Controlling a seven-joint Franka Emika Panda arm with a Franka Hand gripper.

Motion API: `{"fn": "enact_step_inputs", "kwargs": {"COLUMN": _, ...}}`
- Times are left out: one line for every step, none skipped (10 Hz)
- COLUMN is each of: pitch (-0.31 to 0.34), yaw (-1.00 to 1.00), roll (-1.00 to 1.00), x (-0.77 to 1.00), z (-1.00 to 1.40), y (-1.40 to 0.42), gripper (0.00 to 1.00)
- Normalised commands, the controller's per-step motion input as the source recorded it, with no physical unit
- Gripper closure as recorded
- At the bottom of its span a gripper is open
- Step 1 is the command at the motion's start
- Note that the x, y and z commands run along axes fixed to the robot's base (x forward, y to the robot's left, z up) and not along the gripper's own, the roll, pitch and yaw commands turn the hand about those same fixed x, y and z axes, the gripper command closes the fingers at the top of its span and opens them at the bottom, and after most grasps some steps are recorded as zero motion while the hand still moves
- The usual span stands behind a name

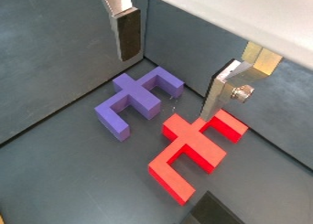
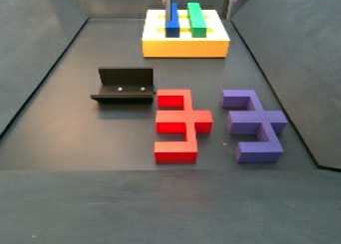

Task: Pick up the purple object. Move up. Place the purple object on the fixture. Regrasp the purple object. Move to above the board. Insert the purple object.
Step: Pick up the purple object.

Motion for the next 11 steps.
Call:
{"fn": "enact_step_inputs", "kwargs": {"pitch": 0.000, "yaw": 0.00, "roll": 0.00, "x": 0.00, "z": -0.05, "y": 0.04, "gripper": 0.00}}
{"fn": "enact_step_inputs", "kwargs": {"pitch": 0.000, "yaw": -0.57, "roll": 0.00, "x": -0.26, "z": -0.17, "y": 0.38, "gripper": 0.00}}
{"fn": "enact_step_inputs", "kwargs": {"pitch": 0.000, "yaw": -0.71, "roll": -0.02, "x": -0.23, "z": -0.21, "y": 0.21, "gripper": 0.00}}
{"fn": "enact_step_inputs", "kwargs": {"pitch": -0.031, "yaw": -0.80, "roll": -0.07, "x": -0.23, "z": -0.21, "y": 0.05, "gripper": 0.00}}
{"fn": "enact_step_inputs", "kwargs": {"pitch": -0.057, "yaw": -0.85, "roll": -0.07, "x": -0.26, "z": -0.21, "y": 0.00, "gripper": 0.00}}
{"fn": "enact_step_inputs", "kwargs": {"pitch": -0.059, "yaw": -0.82, "roll": -0.09, "x": -0.27, "z": -0.23, "y": 0.00, "gripper": 0.00}}
{"fn": "enact_step_inputs", "kwargs": {"pitch": -0.099, "yaw": -0.77, "roll": -0.16, "x": -0.30, "z": -0.31, "y": 0.00, "gripper": 0.00}}
{"fn": "enact_step_inputs", "kwargs": {"pitch": -0.109, "yaw": -0.78, "roll": -0.14, "x": -0.28, "z": -0.28, "y": 0.00, "gripper": 0.00}}
{"fn": "enact_step_inputs", "kwargs": {"pitch": -0.116, "yaw": -0.72, "roll": -0.14, "x": -0.29, "z": -0.25, "y": 0.03, "gripper": 0.00}}
{"fn": "enact_step_inputs", "kwargs": {"pitch": -0.106, "yaw": -0.67, "roll": -0.14, "x": -0.33, "z": -0.27, "y": 0.09, "gripper": 0.00}}
{"fn": "enact_step_inputs", "kwargs": {"pitch": -0.127, "yaw": -0.62, "roll": -0.18, "x": -0.25, "z": -0.27, "y": 0.12, "gripper": 0.00}}
